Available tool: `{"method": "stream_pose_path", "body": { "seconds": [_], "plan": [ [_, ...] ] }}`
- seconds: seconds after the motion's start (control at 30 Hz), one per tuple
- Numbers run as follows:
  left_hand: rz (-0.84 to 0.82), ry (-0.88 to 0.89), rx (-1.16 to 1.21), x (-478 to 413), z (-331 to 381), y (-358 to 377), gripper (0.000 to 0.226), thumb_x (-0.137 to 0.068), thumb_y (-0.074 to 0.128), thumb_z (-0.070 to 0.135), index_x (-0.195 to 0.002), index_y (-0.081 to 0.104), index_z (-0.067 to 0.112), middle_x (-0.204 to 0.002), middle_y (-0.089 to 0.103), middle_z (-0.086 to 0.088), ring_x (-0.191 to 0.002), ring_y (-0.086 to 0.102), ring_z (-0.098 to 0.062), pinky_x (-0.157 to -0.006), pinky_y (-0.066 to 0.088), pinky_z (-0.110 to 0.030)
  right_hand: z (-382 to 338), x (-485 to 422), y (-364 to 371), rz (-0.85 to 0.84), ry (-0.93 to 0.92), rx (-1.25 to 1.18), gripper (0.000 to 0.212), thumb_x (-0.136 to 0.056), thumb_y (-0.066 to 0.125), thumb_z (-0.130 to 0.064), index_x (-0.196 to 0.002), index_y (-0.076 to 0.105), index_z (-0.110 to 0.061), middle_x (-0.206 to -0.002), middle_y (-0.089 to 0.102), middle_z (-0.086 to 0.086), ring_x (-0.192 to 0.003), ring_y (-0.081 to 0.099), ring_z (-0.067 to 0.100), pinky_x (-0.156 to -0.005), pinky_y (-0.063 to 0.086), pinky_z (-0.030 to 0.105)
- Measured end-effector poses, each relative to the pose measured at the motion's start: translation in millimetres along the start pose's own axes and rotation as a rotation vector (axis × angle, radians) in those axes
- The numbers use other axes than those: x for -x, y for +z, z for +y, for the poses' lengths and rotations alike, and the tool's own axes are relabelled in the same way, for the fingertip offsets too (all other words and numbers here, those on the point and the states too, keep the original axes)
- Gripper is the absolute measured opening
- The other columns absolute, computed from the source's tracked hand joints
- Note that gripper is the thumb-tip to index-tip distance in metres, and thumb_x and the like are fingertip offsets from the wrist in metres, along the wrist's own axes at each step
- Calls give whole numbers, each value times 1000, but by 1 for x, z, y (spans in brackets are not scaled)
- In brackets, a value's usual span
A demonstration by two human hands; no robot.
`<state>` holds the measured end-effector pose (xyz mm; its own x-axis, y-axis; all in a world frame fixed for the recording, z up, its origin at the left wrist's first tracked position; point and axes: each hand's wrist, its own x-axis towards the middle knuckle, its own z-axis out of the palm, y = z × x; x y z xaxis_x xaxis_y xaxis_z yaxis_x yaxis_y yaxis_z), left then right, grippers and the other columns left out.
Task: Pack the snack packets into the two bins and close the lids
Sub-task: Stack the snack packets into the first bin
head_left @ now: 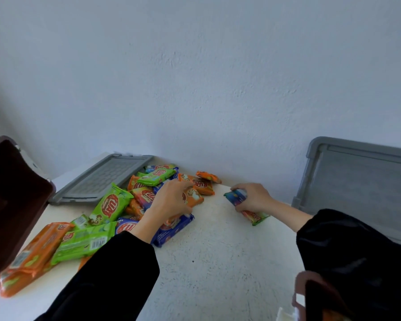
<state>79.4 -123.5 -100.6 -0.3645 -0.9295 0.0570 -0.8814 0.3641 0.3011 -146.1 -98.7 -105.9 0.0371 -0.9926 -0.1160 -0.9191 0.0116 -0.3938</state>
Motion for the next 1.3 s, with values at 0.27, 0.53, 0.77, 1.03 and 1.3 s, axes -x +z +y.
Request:
{"method": "stream_pose_path", "body": {
  "seconds": [0.27,0.53,0.77,1.03,1.3],
  "plan": [
    [-52,342,78,19,92,-46,72,-67,79,31,-132,47,29,-118,56,0,-99,51,-11,-84,45,-25,7,101,-87,28,-89,8,59,-72,75,-19,-126,51,-28,-124,57,2,-99,55,16,-85,50,30],
    [-202,719,113,76,190,-55,63,-66,81,30,-119,47,35,-120,56,3,-101,52,-7,-73,40,-6,35,242,-125,63,-49,122,60,-71,76,-22,-124,51,-35,-106,48,-12,-91,50,9,-65,38,10],
    [-447,962,111,138,240,-26,67,-60,73,53,-121,48,37,-113,53,16,-103,52,1,-79,46,-8,62,338,-100,-123,53,120,73,-67,80,-28,-129,42,-36,-115,49,-9,-105,50,12,-77,39,20],
    [-525,1033,-117,182,259,16,72,-69,75,45,-130,37,38,-121,42,12,-106,40,-3,-89,40,-21,80,377,-66,-240,49,145,69,-66,79,-30,-122,40,-38,-102,39,-10,-97,42,10,-75,44,21],
    [-420,1090,-281,205,254,29,70,-73,71,45,-133,36,32,-134,39,7,-120,40,-10,-83,39,-18,79,398,-44,-158,-62,266,67,-72,74,-28,-124,35,-41,-127,28,-9,-117,28,11,-95,43,27]
  ]
}}
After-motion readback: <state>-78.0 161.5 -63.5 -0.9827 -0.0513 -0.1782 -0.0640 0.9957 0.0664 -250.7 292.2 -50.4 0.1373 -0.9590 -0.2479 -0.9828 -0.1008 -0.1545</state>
